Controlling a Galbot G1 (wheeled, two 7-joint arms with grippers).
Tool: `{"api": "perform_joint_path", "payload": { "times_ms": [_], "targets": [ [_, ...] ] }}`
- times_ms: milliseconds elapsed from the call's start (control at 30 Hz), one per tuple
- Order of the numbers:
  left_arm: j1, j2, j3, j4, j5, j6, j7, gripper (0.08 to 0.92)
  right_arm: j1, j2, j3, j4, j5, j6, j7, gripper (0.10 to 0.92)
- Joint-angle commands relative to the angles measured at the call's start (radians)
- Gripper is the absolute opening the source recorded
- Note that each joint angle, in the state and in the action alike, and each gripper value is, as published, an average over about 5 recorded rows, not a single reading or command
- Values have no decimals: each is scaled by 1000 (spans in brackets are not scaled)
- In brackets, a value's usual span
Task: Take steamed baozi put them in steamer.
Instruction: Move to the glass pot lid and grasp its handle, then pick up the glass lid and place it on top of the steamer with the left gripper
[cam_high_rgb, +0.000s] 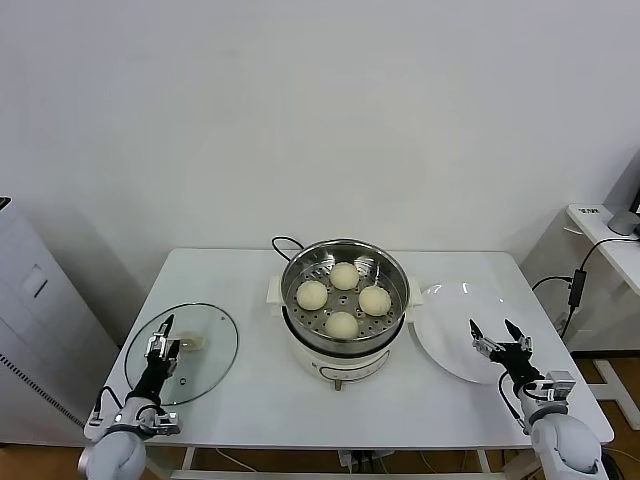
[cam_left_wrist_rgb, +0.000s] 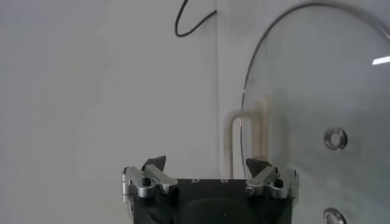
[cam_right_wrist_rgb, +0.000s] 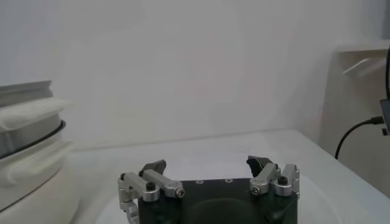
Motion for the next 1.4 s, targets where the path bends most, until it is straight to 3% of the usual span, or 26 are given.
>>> {"api": "perform_joint_path", "payload": {
  "times_ms": [33,333,533,700,1167,1400],
  "targets": [
    [-23,-12,-2,29,36,-4,-21,684,2,3,-3,-2,-1,-1,-2,823],
    [-23,-24,-3,30,30,-32,-31,424,7,-3,7,0,2,-2,-5,823],
    [2,-13,-7,-80,-20,-38,-20,251,6,-8,9,0,4,-3,-8,823],
    [23,19,-6,-206,-119,-2,68,122,7,-8,9,6,4,-5,-9,823],
    [-19,204,131,-583,-361,385,373,101,10,-11,8,12,1,-5,-16,823],
    [-83,221,312,-645,-288,561,429,101,16,-12,6,7,-4,-5,-18,823]
  ]
}}
